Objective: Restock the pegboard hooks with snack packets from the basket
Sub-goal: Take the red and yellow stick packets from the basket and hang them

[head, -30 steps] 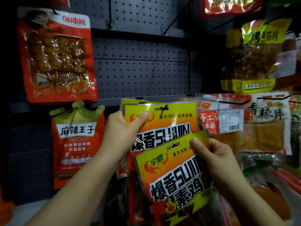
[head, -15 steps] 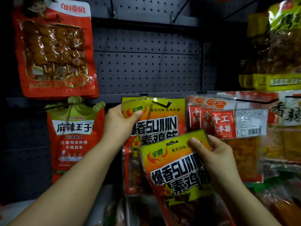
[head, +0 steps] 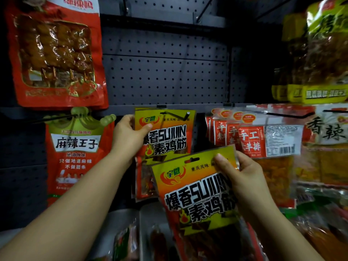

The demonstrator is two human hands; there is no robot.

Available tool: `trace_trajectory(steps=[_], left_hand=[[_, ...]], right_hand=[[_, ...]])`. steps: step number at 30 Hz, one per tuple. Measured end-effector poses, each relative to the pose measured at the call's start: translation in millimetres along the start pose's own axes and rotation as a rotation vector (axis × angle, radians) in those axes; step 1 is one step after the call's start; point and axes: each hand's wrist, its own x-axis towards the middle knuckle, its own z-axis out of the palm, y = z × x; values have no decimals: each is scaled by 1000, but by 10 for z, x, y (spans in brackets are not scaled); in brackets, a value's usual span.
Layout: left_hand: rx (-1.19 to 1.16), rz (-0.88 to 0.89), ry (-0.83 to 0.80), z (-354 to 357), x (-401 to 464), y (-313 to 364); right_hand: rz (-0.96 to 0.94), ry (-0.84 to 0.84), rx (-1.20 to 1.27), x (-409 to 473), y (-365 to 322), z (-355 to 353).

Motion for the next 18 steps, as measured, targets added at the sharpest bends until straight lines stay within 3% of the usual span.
trace_trajectory(steps=[5, 7, 11, 18], left_hand=[[-111, 172, 29, -294, -576, 147], [-195, 206, -88, -384, -841, 265], [-357, 89, -294, -413, -1132, 454], [-400, 258, -226, -508, -1105, 772]], right_hand=[[-77, 18, 19, -48, -118, 65], [-113, 26, 34, -75, -166, 112], [-159, 2, 145, -146, -291, 226], [-222, 34, 175, -135, -577, 328]])
